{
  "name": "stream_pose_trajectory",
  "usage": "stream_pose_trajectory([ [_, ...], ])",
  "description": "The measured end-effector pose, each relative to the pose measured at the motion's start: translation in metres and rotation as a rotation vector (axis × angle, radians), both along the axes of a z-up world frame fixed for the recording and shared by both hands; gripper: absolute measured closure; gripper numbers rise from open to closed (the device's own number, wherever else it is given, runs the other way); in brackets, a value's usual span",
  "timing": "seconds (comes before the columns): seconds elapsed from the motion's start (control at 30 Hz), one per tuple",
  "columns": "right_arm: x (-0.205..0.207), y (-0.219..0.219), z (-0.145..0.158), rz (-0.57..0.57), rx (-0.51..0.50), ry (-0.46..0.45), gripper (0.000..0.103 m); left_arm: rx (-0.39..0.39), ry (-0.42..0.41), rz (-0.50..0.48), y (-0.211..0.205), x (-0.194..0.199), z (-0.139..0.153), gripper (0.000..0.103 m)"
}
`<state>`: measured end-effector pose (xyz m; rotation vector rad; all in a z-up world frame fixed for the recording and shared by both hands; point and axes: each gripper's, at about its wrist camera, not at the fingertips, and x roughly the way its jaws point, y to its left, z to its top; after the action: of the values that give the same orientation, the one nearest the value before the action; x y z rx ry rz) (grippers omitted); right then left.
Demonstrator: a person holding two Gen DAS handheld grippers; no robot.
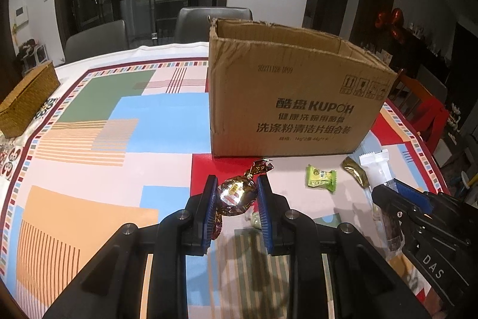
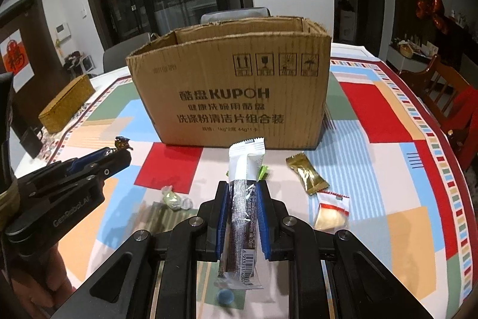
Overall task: Organize snacks
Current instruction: 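Lift both snacks and carry them over the cardboard box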
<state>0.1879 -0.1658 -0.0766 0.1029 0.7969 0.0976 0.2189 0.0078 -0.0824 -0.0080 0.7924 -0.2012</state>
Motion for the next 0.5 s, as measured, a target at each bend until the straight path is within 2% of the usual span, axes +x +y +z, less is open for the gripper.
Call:
stream_pose_trajectory([
  [0.5,-0.001,-0.005,0.025,-0.013,-0.005,-0.05,0.083,0.003,-0.031,-0.005,-0.002,-0.013,0.02,0.077],
])
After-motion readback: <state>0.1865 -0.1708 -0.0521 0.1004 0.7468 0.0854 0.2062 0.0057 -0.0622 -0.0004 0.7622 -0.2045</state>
